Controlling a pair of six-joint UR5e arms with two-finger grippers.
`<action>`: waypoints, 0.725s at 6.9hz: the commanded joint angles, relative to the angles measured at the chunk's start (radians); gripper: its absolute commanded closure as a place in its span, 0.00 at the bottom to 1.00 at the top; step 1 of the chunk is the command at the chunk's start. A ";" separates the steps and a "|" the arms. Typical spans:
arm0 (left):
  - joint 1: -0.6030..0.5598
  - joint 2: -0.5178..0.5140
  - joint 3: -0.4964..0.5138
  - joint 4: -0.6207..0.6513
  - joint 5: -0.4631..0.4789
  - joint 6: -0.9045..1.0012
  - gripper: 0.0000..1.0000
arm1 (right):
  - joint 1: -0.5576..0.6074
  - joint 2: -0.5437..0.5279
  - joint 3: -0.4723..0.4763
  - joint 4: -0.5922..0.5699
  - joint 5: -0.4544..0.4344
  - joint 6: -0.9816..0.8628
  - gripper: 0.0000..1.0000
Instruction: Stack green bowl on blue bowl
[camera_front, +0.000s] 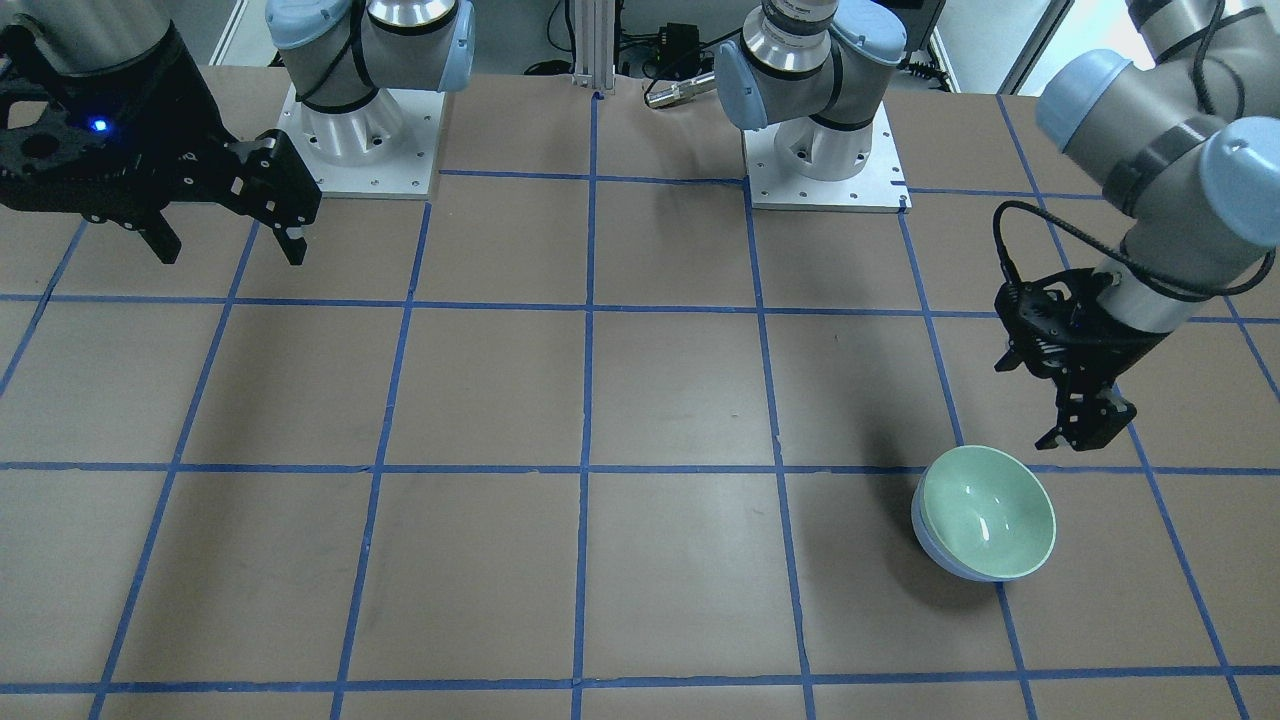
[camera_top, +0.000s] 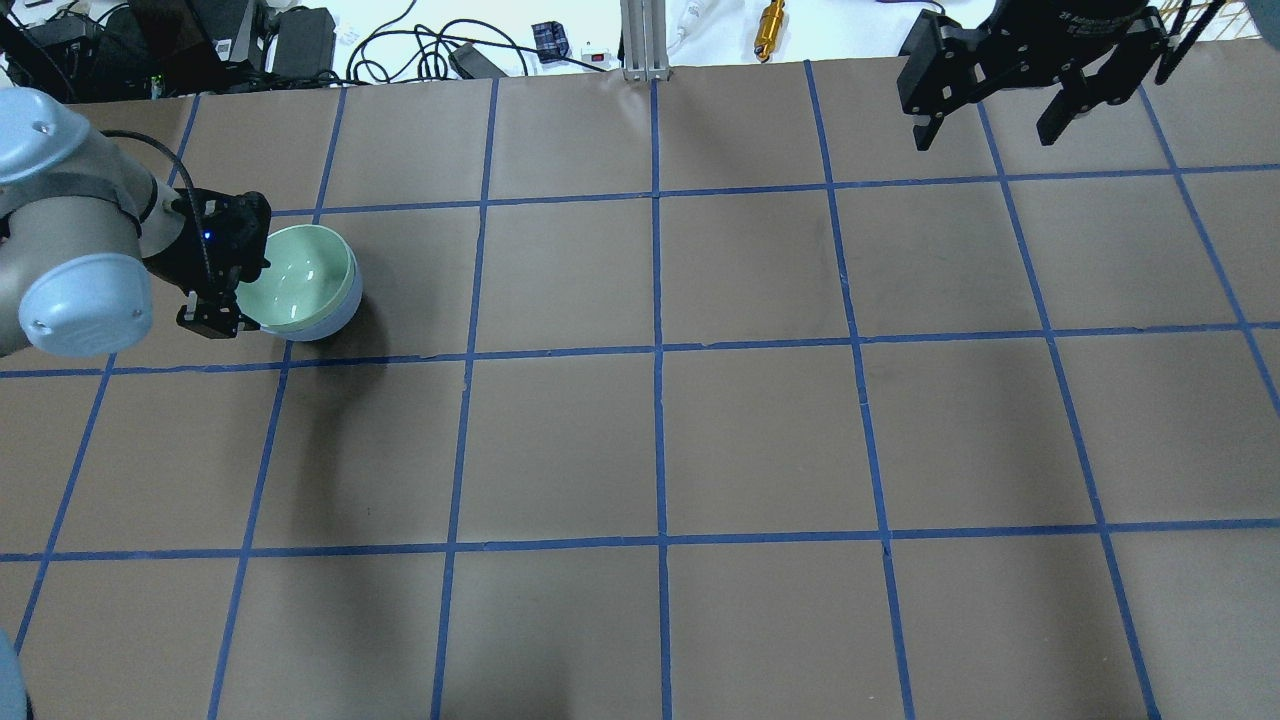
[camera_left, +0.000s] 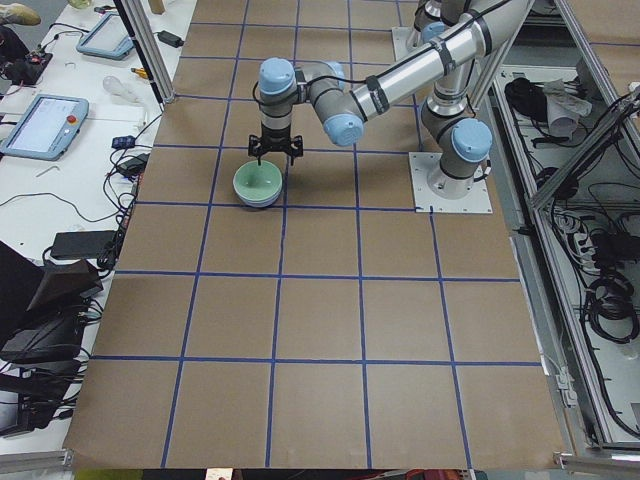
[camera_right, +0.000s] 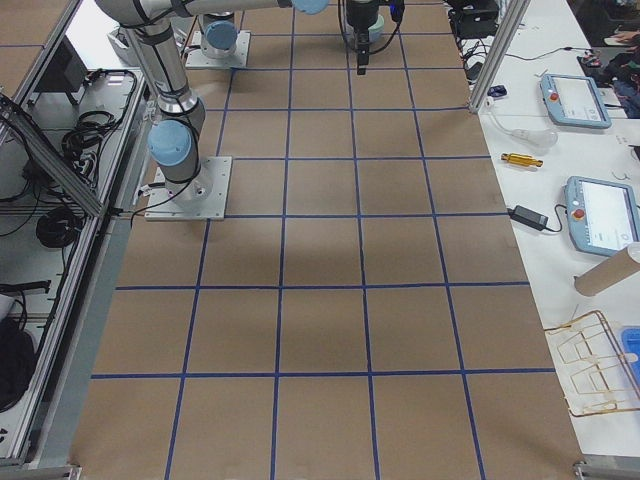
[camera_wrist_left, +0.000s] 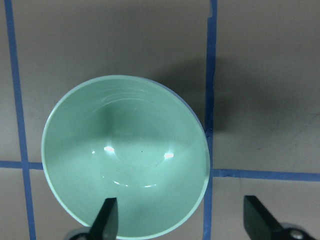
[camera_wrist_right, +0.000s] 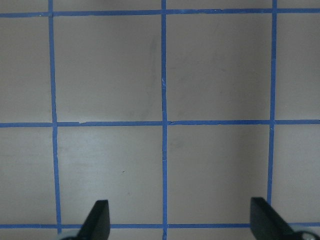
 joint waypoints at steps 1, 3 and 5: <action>-0.046 0.133 0.110 -0.284 -0.011 -0.450 0.00 | 0.000 0.001 0.000 0.000 0.000 0.000 0.00; -0.168 0.163 0.151 -0.323 -0.009 -0.980 0.00 | 0.000 0.001 0.000 0.000 0.000 0.000 0.00; -0.384 0.137 0.208 -0.330 0.000 -1.522 0.00 | 0.000 0.000 0.000 0.000 0.001 0.000 0.00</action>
